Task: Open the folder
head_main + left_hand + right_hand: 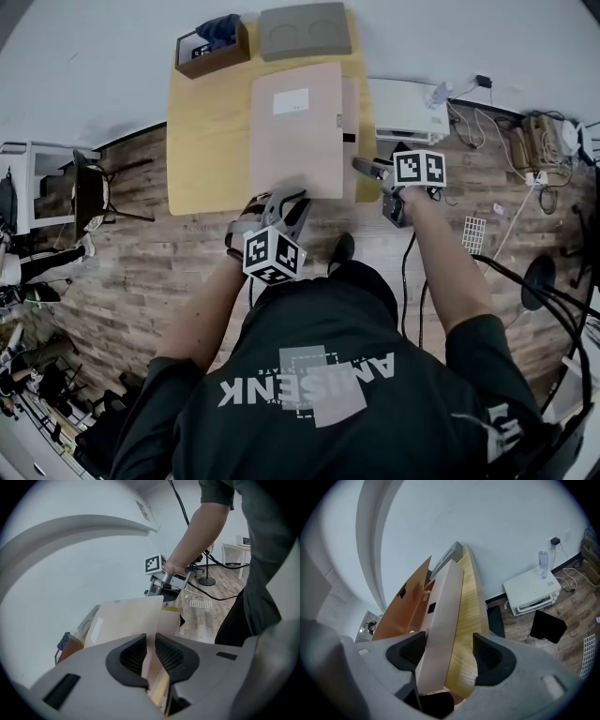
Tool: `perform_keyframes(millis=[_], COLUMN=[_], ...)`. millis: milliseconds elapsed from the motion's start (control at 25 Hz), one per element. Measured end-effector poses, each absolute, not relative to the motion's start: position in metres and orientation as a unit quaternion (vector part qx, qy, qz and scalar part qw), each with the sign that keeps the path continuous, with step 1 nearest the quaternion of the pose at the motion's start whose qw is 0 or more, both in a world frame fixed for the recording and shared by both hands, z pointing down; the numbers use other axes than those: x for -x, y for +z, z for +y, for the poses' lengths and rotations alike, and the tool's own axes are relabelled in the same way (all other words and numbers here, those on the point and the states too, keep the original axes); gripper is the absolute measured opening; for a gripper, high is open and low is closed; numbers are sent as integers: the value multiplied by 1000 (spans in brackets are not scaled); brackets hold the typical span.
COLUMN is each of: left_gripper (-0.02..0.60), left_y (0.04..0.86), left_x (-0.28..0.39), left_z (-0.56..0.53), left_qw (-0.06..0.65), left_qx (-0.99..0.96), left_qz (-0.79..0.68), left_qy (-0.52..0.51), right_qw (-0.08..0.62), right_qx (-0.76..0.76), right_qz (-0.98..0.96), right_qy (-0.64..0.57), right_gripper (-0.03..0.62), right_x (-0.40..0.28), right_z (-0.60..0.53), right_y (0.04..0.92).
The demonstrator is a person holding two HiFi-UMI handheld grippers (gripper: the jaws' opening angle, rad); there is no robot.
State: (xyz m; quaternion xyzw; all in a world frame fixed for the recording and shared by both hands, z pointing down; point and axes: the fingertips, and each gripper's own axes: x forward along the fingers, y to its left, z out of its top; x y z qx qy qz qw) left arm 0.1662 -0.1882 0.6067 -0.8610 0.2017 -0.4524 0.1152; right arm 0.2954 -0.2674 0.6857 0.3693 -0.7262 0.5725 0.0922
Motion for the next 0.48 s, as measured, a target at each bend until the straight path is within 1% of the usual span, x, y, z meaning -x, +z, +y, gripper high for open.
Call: perform_keyframes(millis=[160,480], left_gripper=[31,14], left_y=[590,556], left_x=[-156,-114], left_z=[-186,-197], left_qw=[116,64], left_qx=[872,889], left_qz=[212,304], left_qy=[-426,-335], right_qw=[94,101], right_qx=[-371,-390], right_qz=[-719,-700], right_qy=[580,590], right_gripper=[307,318], right_x=[-297,-303], right_z=[-266,-265], right_y=[686,689])
